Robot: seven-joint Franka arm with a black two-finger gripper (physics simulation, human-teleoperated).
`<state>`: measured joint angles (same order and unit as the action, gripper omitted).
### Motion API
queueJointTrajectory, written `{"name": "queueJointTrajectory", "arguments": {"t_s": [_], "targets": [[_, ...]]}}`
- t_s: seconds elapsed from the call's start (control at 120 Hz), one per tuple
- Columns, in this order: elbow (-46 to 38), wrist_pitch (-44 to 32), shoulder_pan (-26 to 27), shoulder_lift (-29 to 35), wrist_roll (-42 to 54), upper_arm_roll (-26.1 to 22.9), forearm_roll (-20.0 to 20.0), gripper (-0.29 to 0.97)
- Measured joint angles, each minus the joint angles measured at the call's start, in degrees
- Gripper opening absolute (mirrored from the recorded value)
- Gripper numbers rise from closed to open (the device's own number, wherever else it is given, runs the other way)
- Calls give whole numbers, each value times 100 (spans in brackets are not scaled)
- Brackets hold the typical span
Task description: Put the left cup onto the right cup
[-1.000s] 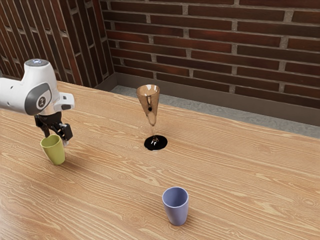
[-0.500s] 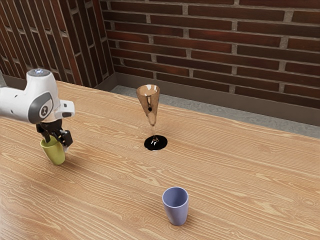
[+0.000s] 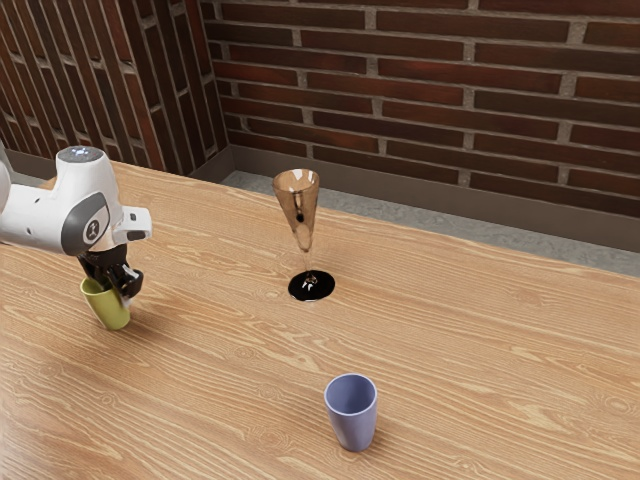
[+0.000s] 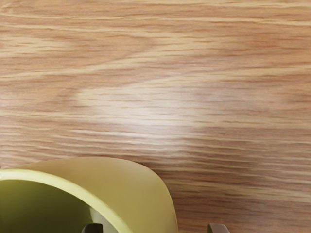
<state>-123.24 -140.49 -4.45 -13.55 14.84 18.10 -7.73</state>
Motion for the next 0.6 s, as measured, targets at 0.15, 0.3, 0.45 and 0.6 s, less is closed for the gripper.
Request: {"name": "queueJointTrajectory", "arguments": {"t_s": [0.15,0.3,0.45,0.6], "targets": [[7,-23,-2,-30,8,0,2,4],[15,-33,-2,-49,11,0,0,-4],[52,-36,2,-89,2,1,-9,-8],[61,-4,9,-19,-38,1,-32,-9]]}}
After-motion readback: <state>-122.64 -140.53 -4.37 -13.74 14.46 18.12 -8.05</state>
